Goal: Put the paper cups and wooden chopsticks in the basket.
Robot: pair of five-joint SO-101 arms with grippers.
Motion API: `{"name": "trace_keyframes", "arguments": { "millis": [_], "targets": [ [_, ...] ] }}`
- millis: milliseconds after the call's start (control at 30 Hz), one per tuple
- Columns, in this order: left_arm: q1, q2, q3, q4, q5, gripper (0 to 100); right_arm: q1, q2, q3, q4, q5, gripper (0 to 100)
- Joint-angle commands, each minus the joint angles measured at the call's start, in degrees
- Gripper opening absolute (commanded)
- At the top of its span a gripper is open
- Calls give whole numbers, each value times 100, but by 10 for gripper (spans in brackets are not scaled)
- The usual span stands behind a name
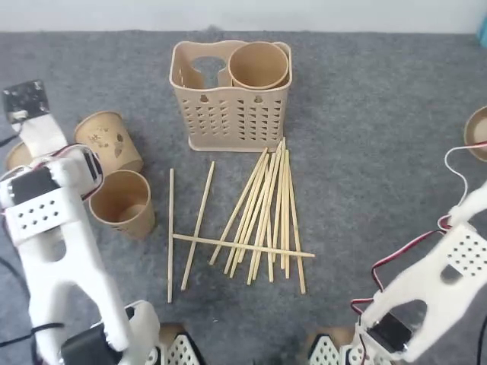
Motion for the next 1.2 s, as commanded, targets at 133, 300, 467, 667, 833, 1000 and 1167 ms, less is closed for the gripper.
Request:
{"name": "trace_keyframes", "arguments": {
  "millis": [133,300,467,667,833,1000,1167],
  "targets": [
    [-35,-79,479,-325,-387,152,-611,-1736,-167,1341,290,7],
    [-176,-79,1235,-888,-475,152,-998,-2659,369,1314,281,7],
    [-185,-79,1771,-1319,-519,151,-1754,-3635,396,1297,-53,7],
    [-176,-79,1965,-1371,-457,5,-3407,-4470,404,1262,-466,7],
    [-211,-79,2413,-2013,466,13,-4602,-4655,404,1138,-782,7],
    [-211,-123,2765,-2681,527,13,-5235,-4646,510,1279,-818,7],
    [-176,-448,3002,-2699,519,13,-5675,-4629,976,1262,-818,7]
  ]
}}
